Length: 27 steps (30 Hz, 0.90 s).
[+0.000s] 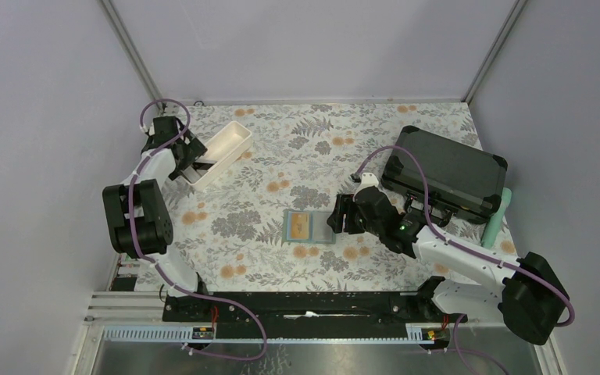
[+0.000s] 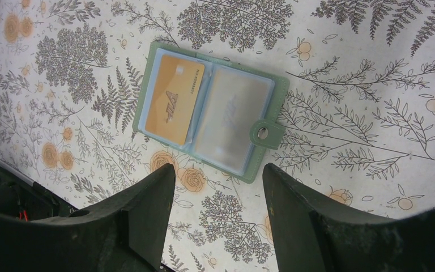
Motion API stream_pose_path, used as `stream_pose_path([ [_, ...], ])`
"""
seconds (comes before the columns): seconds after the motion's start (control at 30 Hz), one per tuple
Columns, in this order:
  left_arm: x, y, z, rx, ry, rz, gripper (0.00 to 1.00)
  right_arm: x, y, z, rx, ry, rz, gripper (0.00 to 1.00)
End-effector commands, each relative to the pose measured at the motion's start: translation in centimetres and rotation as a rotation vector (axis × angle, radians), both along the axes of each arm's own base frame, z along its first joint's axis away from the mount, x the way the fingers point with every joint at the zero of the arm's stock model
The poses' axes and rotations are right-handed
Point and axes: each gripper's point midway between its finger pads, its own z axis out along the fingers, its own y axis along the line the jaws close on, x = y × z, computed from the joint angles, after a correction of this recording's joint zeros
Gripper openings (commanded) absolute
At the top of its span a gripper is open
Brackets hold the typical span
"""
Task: Put the credit cards into the card holder
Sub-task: Pick up the credit card from the storage box.
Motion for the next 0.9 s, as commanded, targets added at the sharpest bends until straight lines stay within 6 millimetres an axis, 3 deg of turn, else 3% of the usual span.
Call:
stream_pose_path([
  [0.0,1.2,1.3,1.4,0.048,-0.035,0.027,0.95,0.3,0.3,0.4,0.028,-0.008,-0.004,0.65],
  [0.87,1.6,0.5,-1.4,-0.012,0.043,-0.005,0.98,0.1,0.1,0.6,0.046,-0.008,-0.016,0.65],
])
